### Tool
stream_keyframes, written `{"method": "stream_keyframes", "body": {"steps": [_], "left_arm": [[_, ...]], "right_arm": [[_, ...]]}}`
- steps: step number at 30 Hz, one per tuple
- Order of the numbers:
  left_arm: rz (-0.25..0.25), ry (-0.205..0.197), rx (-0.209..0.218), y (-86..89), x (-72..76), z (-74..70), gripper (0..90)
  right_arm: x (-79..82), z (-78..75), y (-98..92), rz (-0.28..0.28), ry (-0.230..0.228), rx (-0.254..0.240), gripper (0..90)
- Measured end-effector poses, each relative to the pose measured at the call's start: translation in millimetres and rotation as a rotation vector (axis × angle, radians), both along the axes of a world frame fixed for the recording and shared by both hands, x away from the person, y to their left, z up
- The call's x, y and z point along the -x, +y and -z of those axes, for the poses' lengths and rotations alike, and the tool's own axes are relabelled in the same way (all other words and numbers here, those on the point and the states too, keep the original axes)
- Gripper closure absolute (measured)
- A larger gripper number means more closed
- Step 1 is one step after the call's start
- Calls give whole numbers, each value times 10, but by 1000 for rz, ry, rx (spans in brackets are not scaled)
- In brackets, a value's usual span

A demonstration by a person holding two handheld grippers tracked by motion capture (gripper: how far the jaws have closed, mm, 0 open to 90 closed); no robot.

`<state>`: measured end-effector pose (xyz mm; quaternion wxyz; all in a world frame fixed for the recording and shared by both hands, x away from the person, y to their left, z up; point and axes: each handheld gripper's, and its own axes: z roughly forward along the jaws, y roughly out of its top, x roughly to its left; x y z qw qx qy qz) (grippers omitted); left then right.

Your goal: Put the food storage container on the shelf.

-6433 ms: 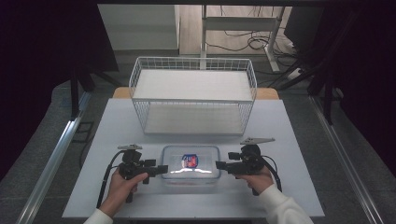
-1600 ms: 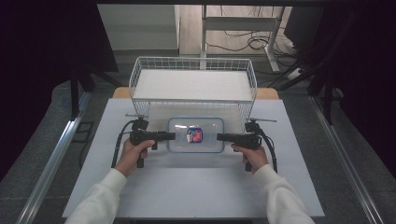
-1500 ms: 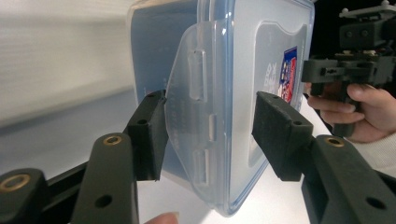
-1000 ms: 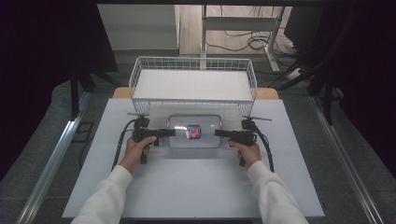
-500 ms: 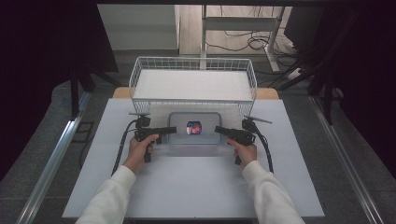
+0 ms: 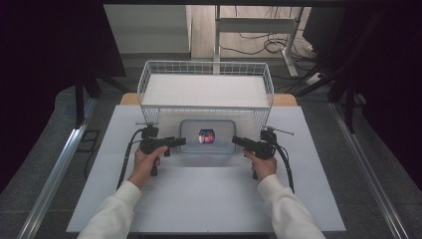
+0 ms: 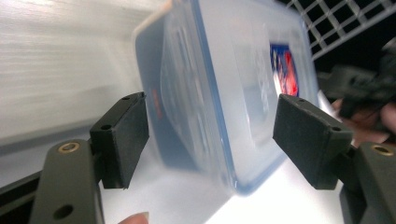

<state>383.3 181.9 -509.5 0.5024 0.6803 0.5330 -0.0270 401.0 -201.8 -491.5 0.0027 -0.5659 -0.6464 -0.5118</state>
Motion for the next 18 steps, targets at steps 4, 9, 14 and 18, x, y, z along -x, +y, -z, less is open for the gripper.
{"method": "stream_keyframes", "body": {"steps": [4, 9, 14, 18], "left_arm": [[12, -30, -69, 19, 155, -35, 245], [14, -65, -106, 64, 438, -80, 238], [83, -112, -239, 42, 766, -63, 233], [114, -137, -289, 18, 900, -61, 228]], "right_arm": [[114, -52, -27, -34, -53, 65, 360], [312, -138, -38, -142, -148, 178, 393], [570, -187, 77, -209, -231, 333, 504], [711, -178, 158, -286, -259, 359, 631]]}}
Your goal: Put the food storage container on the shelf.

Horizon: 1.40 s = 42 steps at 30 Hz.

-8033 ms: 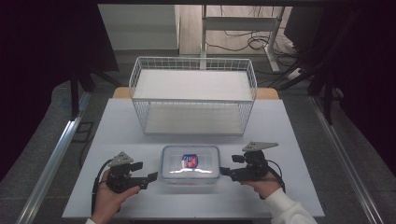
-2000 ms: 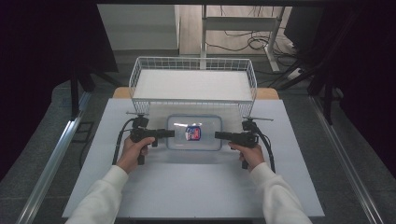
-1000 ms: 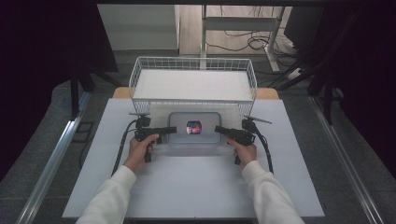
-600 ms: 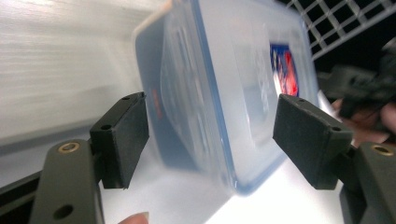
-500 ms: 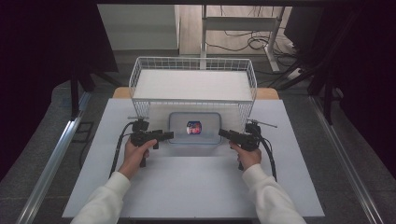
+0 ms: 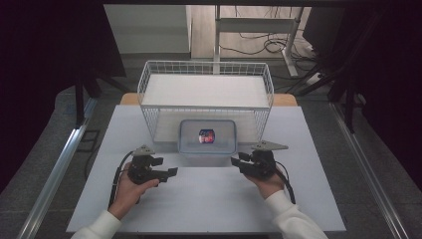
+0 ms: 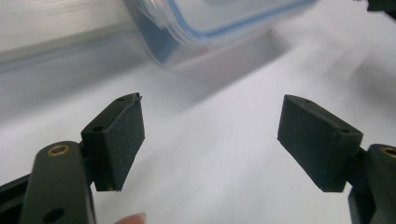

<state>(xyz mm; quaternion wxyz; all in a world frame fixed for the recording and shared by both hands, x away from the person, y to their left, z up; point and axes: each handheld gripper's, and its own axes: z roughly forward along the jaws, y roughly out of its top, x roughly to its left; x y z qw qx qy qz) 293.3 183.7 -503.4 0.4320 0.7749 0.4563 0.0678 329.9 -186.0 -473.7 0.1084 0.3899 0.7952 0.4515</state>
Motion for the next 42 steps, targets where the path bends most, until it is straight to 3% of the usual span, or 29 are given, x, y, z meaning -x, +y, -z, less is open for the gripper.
{"method": "stream_keyframes", "body": {"steps": [2, 4, 5, 7, 13, 19, 22, 29, 42], "left_arm": [[17, -2, -8, -1, 76, 1, 228], [33, -10, -31, -11, 172, 3, 230], [33, -10, -31, -11, 172, 3, 231], [59, -2, -21, -26, 259, 2, 231], [75, -4, -21, -30, 363, -5, 232], [83, -15, -29, -35, 382, 8, 231], [93, -19, -40, -42, 386, 16, 229], [88, -16, -47, -29, 383, 24, 227], [81, -4, -42, -19, 365, 31, 224]], "right_arm": [[23, 8, 21, -18, 2, 7, 661], [70, 51, 99, -82, 9, 51, 753], [70, 51, 99, -82, 9, 51, 753], [99, 98, 179, -138, 6, 95, 846], [76, 178, 336, -163, 16, 133, 887], [-135, 378, 751, -166, 35, 197, 889], [-191, 428, 834, -159, 25, 217, 888], [-355, 447, 914, -107, 18, 185, 889], [-405, 300, 934, -94, -13, 128, 889]]}}
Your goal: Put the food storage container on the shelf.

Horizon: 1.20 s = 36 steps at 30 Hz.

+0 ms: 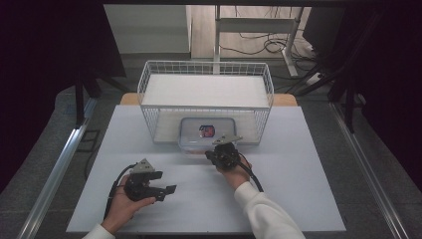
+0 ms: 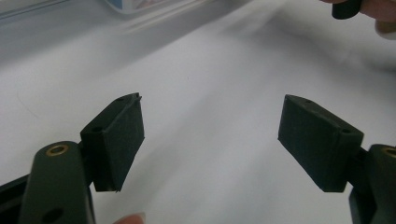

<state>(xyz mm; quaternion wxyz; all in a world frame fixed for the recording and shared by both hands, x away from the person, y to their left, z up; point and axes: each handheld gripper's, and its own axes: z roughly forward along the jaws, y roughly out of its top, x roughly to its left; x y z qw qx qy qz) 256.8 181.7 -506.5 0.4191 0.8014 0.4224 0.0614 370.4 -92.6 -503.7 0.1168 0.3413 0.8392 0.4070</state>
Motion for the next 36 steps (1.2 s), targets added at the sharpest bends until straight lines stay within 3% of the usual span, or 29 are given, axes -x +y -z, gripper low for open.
{"method": "stream_keyframes", "body": {"steps": [22, 28, 36], "left_arm": [[-11, 11, 27, 70, -9, 5, 226], [-9, 12, 23, 70, -6, 13, 226], [6, 10, 13, 59, -12, 21, 225]], "right_arm": [[-469, -7, 152, 91, 0, -39, 890], [-570, -31, 165, 104, -3, -16, 890], [-524, -71, 122, 87, 7, -24, 889]]}}
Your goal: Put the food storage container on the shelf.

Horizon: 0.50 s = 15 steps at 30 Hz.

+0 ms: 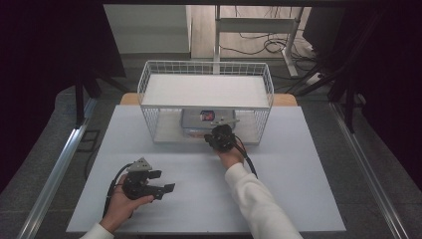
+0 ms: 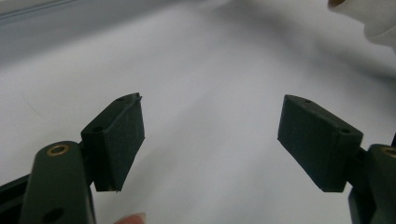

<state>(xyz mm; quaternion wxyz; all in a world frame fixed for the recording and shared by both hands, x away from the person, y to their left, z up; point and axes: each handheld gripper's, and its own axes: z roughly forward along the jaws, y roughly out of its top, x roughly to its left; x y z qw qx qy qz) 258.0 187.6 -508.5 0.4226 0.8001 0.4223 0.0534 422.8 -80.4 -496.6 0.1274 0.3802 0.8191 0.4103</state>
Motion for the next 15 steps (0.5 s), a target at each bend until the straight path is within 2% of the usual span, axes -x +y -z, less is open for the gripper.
{"method": "stream_keyframes", "body": {"steps": [4, 5, 6, 7, 8, 10, 12, 13, 14, 15], "left_arm": [[-16, 1, 6, 31, 20, -1, 227], [-21, -2, 11, 39, 19, -13, 227], [-27, -4, 19, 42, 22, -27, 227], [-30, -8, 20, 47, 26, -40, 227], [-31, -13, 19, 48, 30, -48, 227], [-35, -13, 18, 41, 33, -55, 228], [-34, -9, 13, 19, 34, -46, 227], [-34, -9, 13, 19, 34, -46, 227], [-28, -12, 3, 7, 37, -40, 226], [-28, -12, 3, 7, 37, -40, 226]], "right_arm": [[117, -81, -80, -37, -4, -5, 889], [199, -127, -156, -49, 1, -10, 889], [199, -127, -156, -49, 1, -10, 889], [294, -184, -257, -63, -10, -14, 889], [294, -184, -257, -63, -10, -14, 889], [406, -240, -376, -75, -8, -17, 889], [604, -308, -579, -92, -10, -18, 888], [604, -308, -579, -92, -10, -18, 888], [752, -338, -734, -103, -18, -16, 887], [752, -338, -734, -103, -18, -16, 887]]}}
